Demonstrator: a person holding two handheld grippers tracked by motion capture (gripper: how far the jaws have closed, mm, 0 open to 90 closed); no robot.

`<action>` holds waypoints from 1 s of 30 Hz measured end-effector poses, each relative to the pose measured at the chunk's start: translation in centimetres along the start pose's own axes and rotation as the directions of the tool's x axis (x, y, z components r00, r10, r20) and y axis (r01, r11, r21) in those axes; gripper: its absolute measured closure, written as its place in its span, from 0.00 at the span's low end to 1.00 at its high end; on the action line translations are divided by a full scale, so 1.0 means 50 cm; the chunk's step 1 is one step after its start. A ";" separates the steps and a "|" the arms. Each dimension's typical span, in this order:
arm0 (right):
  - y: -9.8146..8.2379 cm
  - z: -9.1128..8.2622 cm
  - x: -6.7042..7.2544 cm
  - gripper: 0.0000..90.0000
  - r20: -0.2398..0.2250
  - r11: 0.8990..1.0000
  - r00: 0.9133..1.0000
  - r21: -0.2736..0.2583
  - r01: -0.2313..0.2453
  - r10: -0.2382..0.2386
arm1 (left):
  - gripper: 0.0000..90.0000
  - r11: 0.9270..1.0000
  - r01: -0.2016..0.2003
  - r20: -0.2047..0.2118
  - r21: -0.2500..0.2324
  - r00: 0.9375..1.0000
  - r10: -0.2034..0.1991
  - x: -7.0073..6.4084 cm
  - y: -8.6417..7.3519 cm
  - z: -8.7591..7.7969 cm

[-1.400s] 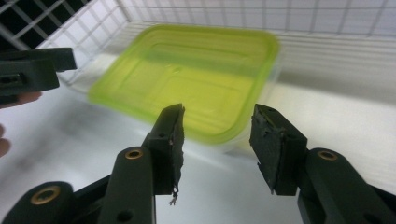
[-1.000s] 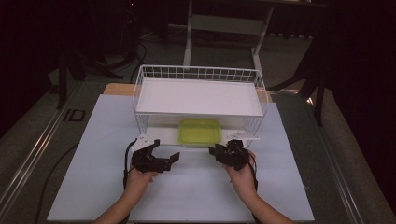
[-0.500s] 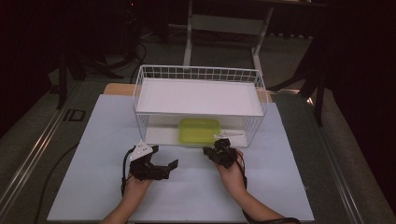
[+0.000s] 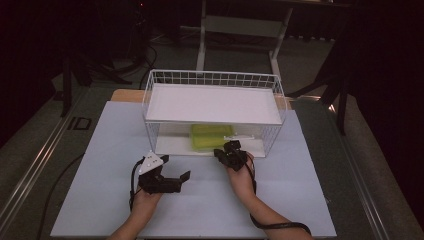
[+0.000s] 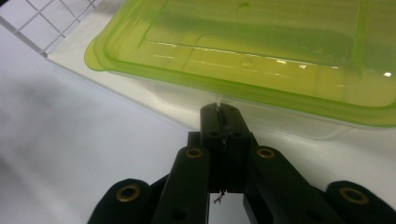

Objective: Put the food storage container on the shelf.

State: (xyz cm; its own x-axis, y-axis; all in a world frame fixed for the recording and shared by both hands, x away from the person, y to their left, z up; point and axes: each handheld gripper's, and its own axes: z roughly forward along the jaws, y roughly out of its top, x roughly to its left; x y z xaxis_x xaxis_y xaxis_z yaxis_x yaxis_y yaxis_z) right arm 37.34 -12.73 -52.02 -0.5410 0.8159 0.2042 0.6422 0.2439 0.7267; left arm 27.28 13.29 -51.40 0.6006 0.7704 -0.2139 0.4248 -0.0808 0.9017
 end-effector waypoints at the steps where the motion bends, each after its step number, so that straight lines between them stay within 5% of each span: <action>1: 0.002 0.003 0.001 0.99 0.001 1.000 1.000 -0.003 0.008 -0.008 | 0.01 1.000 0.005 0.007 -0.003 1.000 -0.005 0.000 0.000 0.000; 9: 0.021 0.029 -0.001 0.99 0.012 1.000 1.000 -0.015 0.013 -0.012 | 0.01 1.000 0.002 0.000 0.000 1.000 -0.002 -0.001 -0.001 -0.001; 13: 0.028 0.039 -0.002 0.97 0.008 1.000 1.000 -0.017 -0.011 0.011 | 0.01 0.999 -0.046 0.007 0.022 0.999 0.046 -0.004 -0.001 0.001; 30: 0.058 0.056 0.000 0.98 0.026 1.000 1.000 -0.015 -0.016 0.016 | 0.01 0.999 -0.040 -0.008 0.009 0.999 0.040 0.001 -0.001 -0.003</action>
State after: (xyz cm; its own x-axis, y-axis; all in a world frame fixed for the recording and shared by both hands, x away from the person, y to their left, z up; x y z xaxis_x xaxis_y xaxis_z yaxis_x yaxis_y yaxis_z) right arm 40.73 -10.56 -51.75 -0.5163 0.8330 0.1987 0.6423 0.2232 0.7333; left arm 27.19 13.42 -51.41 0.6115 0.7717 -0.1745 0.4064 -0.1172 0.9062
